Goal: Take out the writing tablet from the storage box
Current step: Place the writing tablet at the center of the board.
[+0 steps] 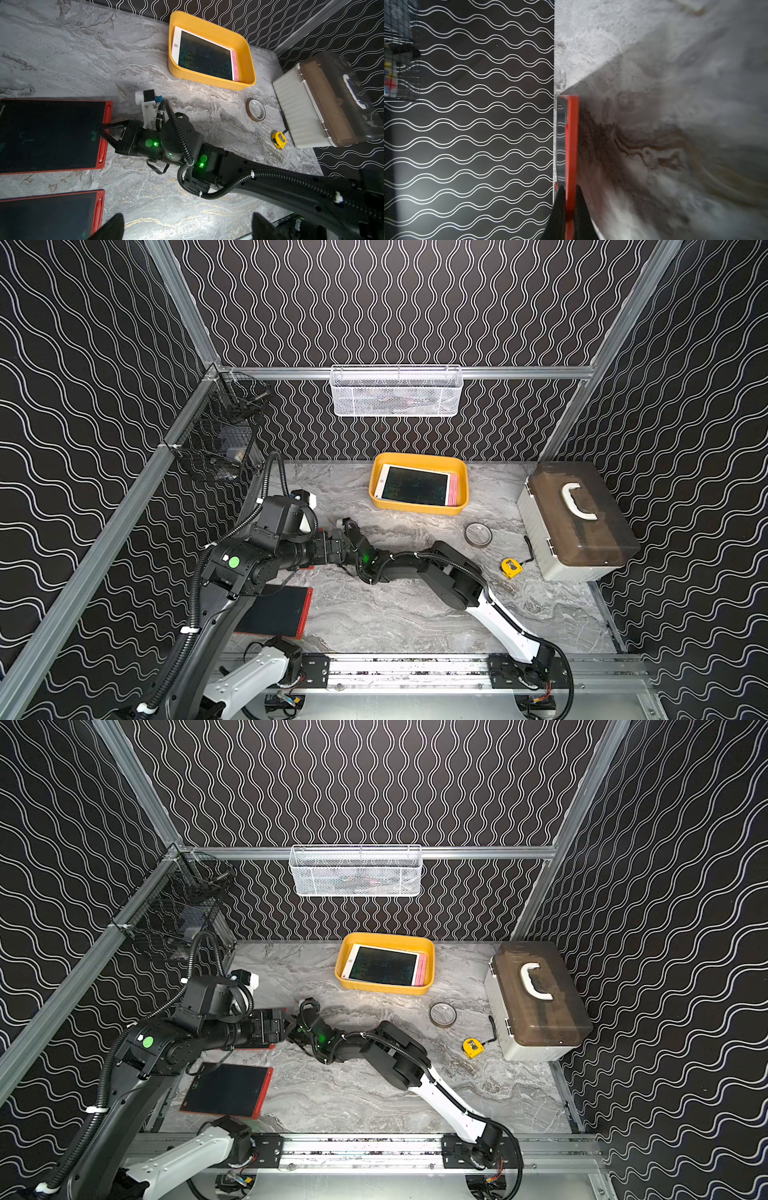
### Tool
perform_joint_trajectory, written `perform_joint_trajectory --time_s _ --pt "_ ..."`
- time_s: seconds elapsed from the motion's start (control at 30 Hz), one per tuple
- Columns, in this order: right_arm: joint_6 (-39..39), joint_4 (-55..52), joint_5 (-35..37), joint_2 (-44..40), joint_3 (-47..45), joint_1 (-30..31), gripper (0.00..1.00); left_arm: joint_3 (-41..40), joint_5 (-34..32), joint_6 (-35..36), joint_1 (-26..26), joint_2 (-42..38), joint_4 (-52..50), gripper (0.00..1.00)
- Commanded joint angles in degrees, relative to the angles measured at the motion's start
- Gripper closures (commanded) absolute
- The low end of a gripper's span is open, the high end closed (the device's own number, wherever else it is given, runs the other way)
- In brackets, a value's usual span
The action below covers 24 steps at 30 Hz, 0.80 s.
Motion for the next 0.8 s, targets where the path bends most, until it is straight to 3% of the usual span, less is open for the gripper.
perform_joint_trajectory --time_s 0.0,0.53,0.77 --pt "1.27 0.81 0.78 1.33 2.08 0.65 0.99 -0.28 -1.07 0.79 -0.03 -0.09 -0.06 0.01" --pt "1.13 -1.11 -0.01 2.65 1.69 1.31 0.97 -0.57 -1.95 1.51 -1.24 0.64 -0.24 0.01" --pt "1.1 -5.41 -2.07 3.85 4.9 1.31 0.72 -0.26 -2.21 1.69 -1.26 0.52 -0.32 0.01"
